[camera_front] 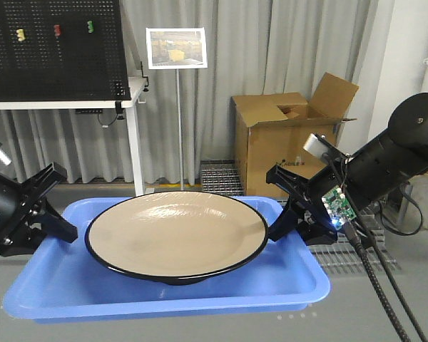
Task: Place disk in tray to left cabinet
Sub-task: 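Carry the tray with both grippers while driving to the open cabinet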
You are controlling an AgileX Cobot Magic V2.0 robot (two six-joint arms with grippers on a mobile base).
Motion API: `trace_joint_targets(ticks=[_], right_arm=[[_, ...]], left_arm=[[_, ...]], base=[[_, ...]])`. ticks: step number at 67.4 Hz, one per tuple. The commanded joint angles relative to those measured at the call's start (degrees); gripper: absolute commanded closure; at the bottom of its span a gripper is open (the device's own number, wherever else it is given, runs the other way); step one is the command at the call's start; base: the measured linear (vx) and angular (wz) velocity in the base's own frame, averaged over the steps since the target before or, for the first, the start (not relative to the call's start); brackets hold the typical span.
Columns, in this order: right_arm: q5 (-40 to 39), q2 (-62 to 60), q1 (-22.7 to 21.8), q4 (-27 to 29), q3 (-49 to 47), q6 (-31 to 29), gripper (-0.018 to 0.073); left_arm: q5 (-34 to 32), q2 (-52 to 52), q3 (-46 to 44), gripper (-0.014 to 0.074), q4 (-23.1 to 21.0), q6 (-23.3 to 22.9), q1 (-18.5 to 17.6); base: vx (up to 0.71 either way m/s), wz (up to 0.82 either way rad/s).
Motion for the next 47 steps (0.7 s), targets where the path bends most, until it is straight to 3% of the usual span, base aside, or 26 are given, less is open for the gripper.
trace_joint_targets(ticks=[1, 47], right_arm=[[1.15, -3.45, 1.04, 8.6, -2.1, -0.04, 0.0564], [1.15, -3.45, 1.04, 8.59, -2.1, -0.04, 0.0564]], left_arm=[[1.25, -3.06, -2.0, 0.0596, -10.01, -1.24, -1.29], [1.24, -3.06, -2.0, 0.0596, -9.96, -1.24, -1.29]], base=[[0.65, -0.04], [0.62, -0.04]])
